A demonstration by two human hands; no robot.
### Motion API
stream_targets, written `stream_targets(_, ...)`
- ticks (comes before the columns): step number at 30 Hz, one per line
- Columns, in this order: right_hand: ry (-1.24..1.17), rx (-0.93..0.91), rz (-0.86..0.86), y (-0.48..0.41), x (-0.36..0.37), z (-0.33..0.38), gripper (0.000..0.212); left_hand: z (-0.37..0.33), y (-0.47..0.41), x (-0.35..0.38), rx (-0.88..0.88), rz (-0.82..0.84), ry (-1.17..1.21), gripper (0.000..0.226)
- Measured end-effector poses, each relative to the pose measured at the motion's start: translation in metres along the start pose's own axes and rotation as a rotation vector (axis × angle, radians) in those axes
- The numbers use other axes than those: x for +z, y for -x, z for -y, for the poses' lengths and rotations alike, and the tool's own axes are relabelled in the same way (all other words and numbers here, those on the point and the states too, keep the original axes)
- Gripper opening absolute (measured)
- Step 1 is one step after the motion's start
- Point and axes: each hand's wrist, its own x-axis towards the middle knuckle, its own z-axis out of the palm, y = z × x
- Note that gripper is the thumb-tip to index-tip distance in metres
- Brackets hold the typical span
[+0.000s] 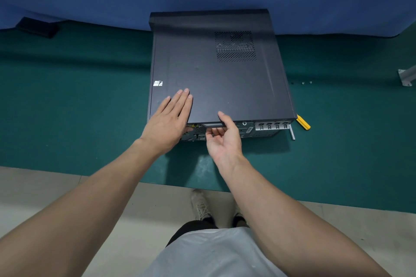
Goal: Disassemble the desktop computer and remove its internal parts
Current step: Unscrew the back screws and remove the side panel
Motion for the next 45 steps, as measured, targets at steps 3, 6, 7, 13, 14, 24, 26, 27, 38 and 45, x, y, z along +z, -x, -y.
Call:
stream_targets(3, -0.029, -0.009, -0.002, -0.002, 0.0, -0.002, 0.018, 0.0, -0.001, -0.001, 0.004, -0.002, 0.007, 0.072)
stream_targets(6, -0.024, -0.019, 0.005, -0.002, -0.001, -0.003, 0.018, -0.001, 0.002, -0.003, 0.01, -0.003, -0.001, 0.07)
stream_targets(7, -0.015, -0.025, 0.01, -0.003, -0.001, -0.003, 0.017, -0.003, 0.004, -0.003, 0.005, -0.013, 0.0, 0.069)
stream_targets(13, 0.123, -0.108, -0.002, 0.0, -0.009, 0.0, 0.036, -0.004, 0.006, -0.003, -0.032, 0.006, 0.067, 0.077)
stream_targets(14, 0.169, -0.124, -0.013, 0.002, -0.009, 0.001, 0.036, -0.002, 0.005, -0.004, -0.038, 0.002, 0.084, 0.078)
stream_targets(24, 0.167, -0.12, 0.089, 0.039, 0.016, 0.014, 0.041, 0.002, 0.007, -0.048, 0.003, -0.211, -0.004, 0.082)
stream_targets(26, 0.168, -0.119, 0.156, 0.048, 0.025, 0.023, 0.046, 0.005, 0.005, -0.057, -0.007, -0.314, -0.026, 0.062)
stream_targets(27, 0.179, -0.121, 0.187, 0.052, 0.03, 0.027, 0.048, 0.005, 0.003, -0.062, -0.019, -0.378, -0.038, 0.053)
stream_targets(38, 0.216, -0.008, 0.49, 0.084, 0.044, 0.085, 0.014, -0.035, -0.014, -0.116, -0.067, -0.61, -0.122, 0.035)
stream_targets(45, 0.132, -0.053, 0.673, 0.088, -0.002, 0.161, 0.018, -0.112, -0.048, -0.141, 0.034, -0.734, -0.185, 0.028)
